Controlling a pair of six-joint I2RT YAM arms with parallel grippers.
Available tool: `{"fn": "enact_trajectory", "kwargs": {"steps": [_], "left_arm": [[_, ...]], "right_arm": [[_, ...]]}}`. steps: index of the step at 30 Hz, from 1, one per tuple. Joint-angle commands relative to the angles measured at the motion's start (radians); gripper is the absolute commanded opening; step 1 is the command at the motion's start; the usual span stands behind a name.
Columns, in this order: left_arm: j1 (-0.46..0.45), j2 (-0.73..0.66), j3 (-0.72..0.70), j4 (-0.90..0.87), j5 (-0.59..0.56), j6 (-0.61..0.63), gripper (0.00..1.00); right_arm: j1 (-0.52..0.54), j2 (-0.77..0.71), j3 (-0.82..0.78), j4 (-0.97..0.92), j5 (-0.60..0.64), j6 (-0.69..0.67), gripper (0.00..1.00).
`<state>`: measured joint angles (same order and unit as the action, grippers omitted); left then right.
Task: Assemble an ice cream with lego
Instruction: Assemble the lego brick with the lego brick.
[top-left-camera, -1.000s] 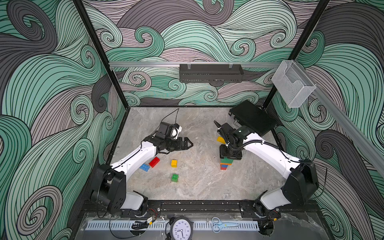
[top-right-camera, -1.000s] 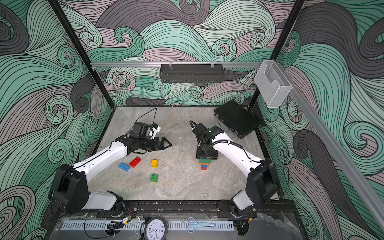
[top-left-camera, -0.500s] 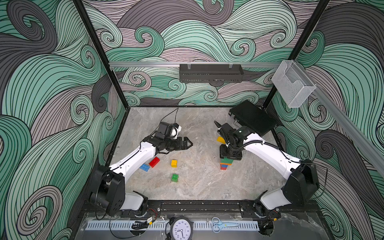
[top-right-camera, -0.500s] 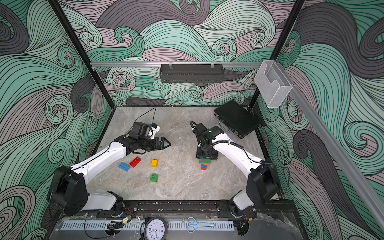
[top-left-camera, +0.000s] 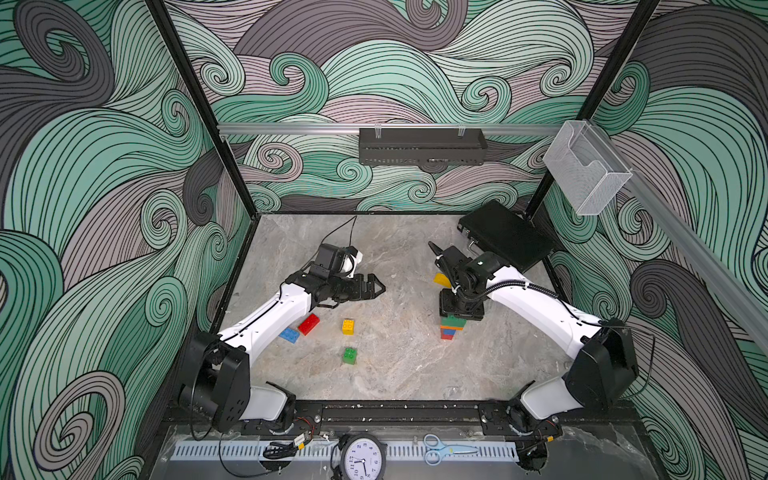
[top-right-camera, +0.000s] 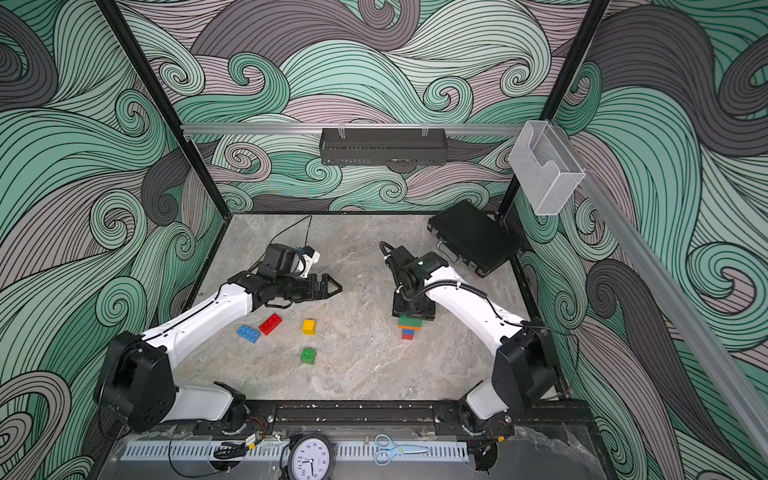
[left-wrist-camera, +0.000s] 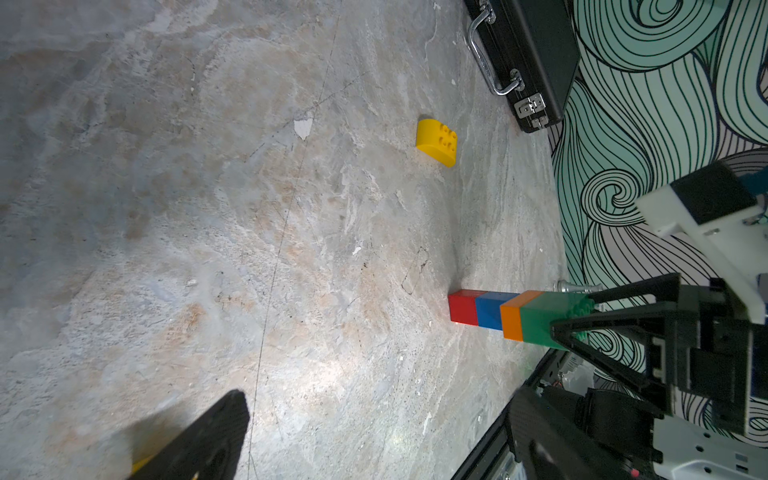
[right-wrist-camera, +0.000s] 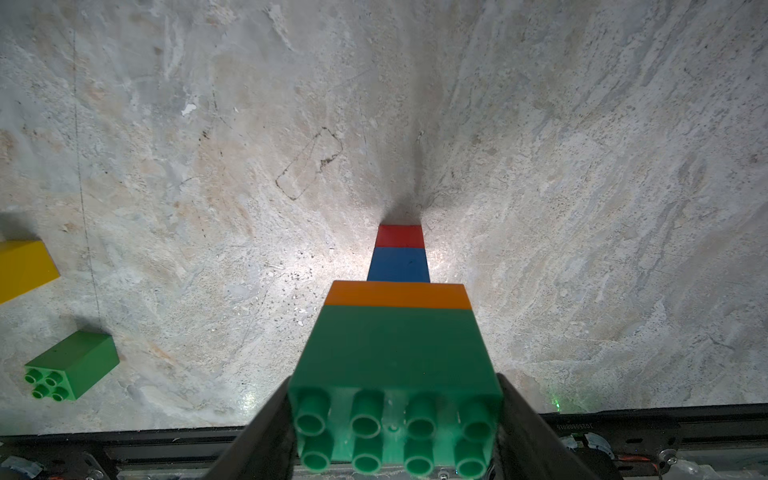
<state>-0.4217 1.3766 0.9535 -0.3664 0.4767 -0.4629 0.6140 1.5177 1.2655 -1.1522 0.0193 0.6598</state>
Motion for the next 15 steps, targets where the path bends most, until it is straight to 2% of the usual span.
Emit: {"fn": "enact_trajectory", "kwargs": {"steps": [1, 15], "left_arm": [[-0.005, -0.022, 0.011, -0.027, -0.015, 0.018, 0.99], [-0.005, -0.029, 0.013, -0.032, -0.019, 0.021, 0.98]], "right_arm": [[0.002, 0.034, -0.035, -0.07, 0.007, 0.024, 0.61], [0.002, 0.018, -0.016, -0.078, 0.008, 0.027, 0.66]]}}
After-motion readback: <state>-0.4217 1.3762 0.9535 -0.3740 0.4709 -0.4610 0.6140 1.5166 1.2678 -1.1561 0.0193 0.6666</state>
